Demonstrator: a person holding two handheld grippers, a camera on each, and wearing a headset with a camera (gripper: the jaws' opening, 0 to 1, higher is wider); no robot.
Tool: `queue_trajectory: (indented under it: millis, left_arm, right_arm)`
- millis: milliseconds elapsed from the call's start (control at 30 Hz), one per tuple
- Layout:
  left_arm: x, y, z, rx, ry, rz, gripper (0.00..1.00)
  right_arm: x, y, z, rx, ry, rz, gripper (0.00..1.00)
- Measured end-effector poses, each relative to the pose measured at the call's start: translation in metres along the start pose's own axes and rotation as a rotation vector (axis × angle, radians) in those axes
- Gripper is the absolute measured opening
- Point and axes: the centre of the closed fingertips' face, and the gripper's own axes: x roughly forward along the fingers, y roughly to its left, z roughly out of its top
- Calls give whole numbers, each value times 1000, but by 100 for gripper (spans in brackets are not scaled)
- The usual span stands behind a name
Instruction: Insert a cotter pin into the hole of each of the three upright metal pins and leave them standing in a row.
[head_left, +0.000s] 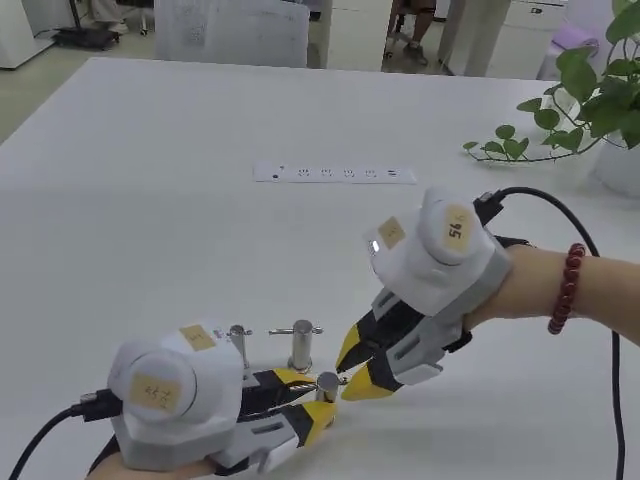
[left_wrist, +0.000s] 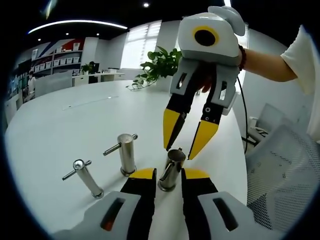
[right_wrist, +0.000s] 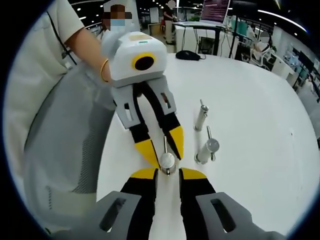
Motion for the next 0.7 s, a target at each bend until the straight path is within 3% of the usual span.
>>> queue_trajectory:
  millis: [333, 700]
  left_arm:
    - [-18, 0, 4, 16, 14, 3, 33]
    - [-42, 3, 12, 20, -17, 42, 41]
  right_arm:
    - [2, 1, 10, 28, -66, -35, 23]
    - [7, 2, 13, 59, -117, -70, 23]
